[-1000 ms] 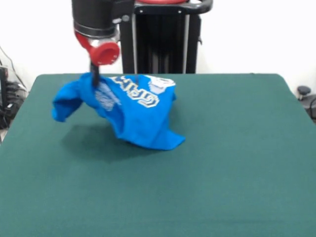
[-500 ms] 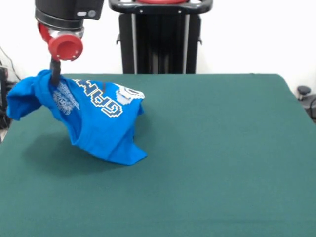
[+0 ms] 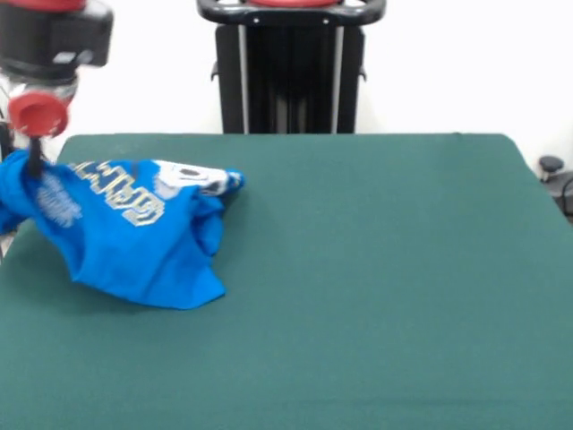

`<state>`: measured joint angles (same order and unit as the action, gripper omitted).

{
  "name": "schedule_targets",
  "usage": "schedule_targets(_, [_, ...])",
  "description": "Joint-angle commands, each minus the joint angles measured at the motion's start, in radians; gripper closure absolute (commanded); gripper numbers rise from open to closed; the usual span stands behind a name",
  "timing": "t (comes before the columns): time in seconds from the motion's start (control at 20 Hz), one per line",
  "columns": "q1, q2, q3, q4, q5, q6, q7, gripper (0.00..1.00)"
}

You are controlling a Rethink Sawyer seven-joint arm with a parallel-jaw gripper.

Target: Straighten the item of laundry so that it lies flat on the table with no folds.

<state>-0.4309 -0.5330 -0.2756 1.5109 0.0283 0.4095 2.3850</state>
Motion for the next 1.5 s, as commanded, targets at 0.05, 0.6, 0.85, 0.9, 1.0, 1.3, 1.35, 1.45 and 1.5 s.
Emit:
schedule_targets(0.05, [-0.05, 0.204, 0.157, -0.07, -0.121, -0.3, -0.029, 1.0])
schedule_targets(0.6, [-0.02, 0.156, 0.132, -0.032, -0.11, -0.203, 0.037, 1.0])
schedule_targets(0.85, [-0.003, 0.139, 0.129, -0.019, -0.091, -0.109, 0.035, 0.0])
schedule_targets(0.9, [0.0, 0.137, 0.126, -0.021, -0.087, -0.087, 0.034, 0.0])
schedule_targets(1.0, [0.032, 0.128, 0.09, -0.019, -0.07, -0.047, 0.062, 0.0])
schedule_targets(1.3, [0.12, 0.116, -0.019, -0.04, -0.049, 0.065, 0.127, 0.0])
schedule_targets(1.35, [0.129, 0.116, -0.028, -0.042, -0.048, 0.076, 0.132, 0.0])
schedule_targets(1.45, [0.14, 0.116, -0.037, -0.043, -0.044, 0.094, 0.14, 0.0])
schedule_targets(1.5, [0.145, 0.115, -0.04, -0.042, -0.042, 0.1, 0.145, 0.0])
